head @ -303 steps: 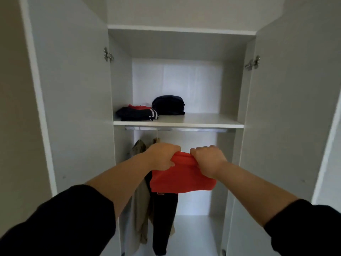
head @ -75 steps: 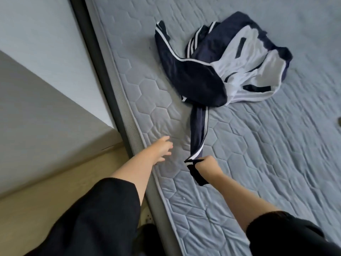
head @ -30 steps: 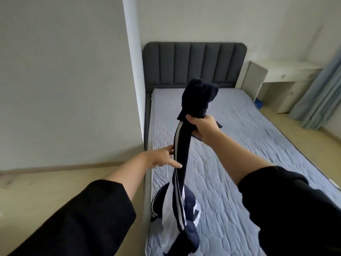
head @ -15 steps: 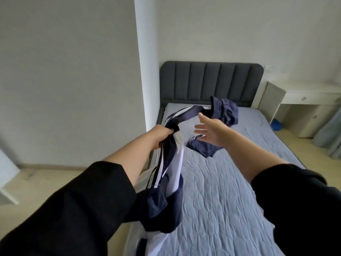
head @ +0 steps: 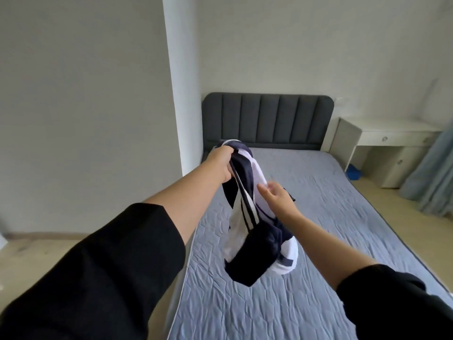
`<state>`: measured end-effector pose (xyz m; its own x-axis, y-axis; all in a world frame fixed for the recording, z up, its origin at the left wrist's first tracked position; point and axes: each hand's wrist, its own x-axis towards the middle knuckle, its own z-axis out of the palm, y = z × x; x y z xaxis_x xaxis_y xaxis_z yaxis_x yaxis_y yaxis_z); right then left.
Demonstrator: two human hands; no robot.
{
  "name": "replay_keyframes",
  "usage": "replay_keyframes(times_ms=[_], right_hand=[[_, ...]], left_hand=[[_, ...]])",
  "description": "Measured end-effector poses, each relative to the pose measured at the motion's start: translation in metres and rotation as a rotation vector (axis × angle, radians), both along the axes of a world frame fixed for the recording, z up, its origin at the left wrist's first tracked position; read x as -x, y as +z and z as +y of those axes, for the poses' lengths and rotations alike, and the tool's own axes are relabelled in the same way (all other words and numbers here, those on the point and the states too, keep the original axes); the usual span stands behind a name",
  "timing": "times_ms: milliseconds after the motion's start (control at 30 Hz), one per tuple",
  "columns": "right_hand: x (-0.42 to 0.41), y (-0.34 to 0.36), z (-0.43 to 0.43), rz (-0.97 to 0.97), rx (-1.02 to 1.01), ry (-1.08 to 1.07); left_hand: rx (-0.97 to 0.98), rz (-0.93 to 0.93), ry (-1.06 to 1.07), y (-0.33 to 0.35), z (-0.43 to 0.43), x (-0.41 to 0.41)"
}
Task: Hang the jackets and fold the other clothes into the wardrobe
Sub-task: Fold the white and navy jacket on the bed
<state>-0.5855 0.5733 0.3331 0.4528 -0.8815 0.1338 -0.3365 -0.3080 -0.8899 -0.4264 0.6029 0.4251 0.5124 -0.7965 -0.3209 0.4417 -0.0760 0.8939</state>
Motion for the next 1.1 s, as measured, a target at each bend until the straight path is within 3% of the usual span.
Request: replay_keyframes(times_ms=[167, 333, 467, 533, 633, 733, 900, 1100], right_hand=[[-0.001, -0.008, 0.014, -0.011, -0.052, 0.042], [-0.002, -0.003, 0.031, -0.073, 0.048, -0.044], [-0.022, 0.003, 0.047, 0.297, 0.158, 0.016], [-0.038, 0.011, 0.047, 0.348, 0.148, -0.024], [-0.060, 0.043, 0.045, 0.049, -0.088, -0.176], [-0.080, 0.078, 0.039, -0.190, -0.285, -0.264], [-0.104, 0.092, 0.036, -0.282, -0.492, -0.219], [-0.120, 0.104, 0.040, -0.264, -0.477, -0.179]], left_hand=[[0.050, 0.084, 0.034, 0.017, -0.001, -0.003], [0.064, 0.092, 0.052, 0.016, 0.006, -0.024], [0.030, 0.014, 0.042, 0.015, 0.012, -0.039], [0.017, 0.004, 0.042, 0.013, 0.015, -0.047], [0.039, 0.022, -0.071, 0.011, 0.027, -0.064], [-0.064, -0.255, -0.331, 0.006, 0.044, -0.086], [-0.081, -0.437, -0.758, -0.005, 0.069, -0.112], [-0.132, -0.669, -0.829, -0.006, 0.090, -0.109]])
